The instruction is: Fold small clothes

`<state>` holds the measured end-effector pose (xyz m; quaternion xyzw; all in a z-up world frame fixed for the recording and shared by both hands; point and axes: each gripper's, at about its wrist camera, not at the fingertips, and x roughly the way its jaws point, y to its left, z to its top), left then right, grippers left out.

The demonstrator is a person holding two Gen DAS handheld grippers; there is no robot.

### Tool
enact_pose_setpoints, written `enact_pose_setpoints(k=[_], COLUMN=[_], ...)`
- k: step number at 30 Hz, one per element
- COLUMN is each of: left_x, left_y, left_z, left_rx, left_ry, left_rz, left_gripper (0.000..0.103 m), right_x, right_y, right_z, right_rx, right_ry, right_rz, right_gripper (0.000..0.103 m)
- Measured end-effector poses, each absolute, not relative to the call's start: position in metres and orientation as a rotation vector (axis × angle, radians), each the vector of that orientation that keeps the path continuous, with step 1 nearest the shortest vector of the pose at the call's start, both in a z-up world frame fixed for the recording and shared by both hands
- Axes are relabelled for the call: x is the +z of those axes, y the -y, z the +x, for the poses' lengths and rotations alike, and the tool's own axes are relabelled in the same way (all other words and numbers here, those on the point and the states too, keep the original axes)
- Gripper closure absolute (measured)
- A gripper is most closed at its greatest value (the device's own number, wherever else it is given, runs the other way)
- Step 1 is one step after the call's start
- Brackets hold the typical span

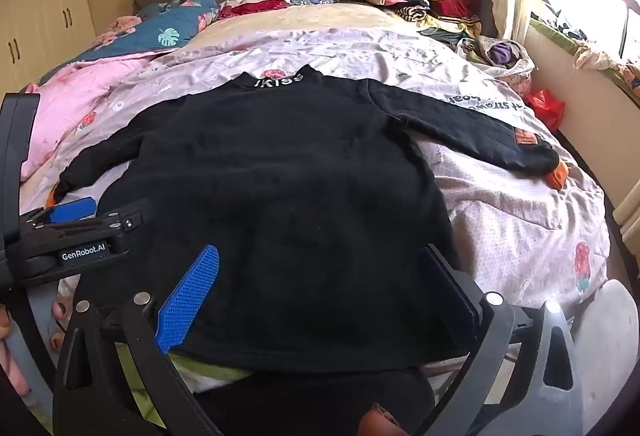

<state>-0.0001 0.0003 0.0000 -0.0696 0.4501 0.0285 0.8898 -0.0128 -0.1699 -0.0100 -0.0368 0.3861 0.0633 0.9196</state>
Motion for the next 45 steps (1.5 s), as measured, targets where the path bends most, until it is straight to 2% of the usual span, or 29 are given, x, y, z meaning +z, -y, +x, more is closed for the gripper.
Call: enact_pose_setpoints(k=[45], left_x=[0.0085], left_y=[0.0030], left_z=[0.0016], left_rx=[0.041], left_ry=[-0.918], left_rz=[-0.128], left_gripper=[0.008], right_x=[-0.0038], right_y=[0.1719], right_z=[-0.0173], right_rx=[0.105], right_ry=[-0.780], right_rz=[-0.055], right_gripper=[0.004])
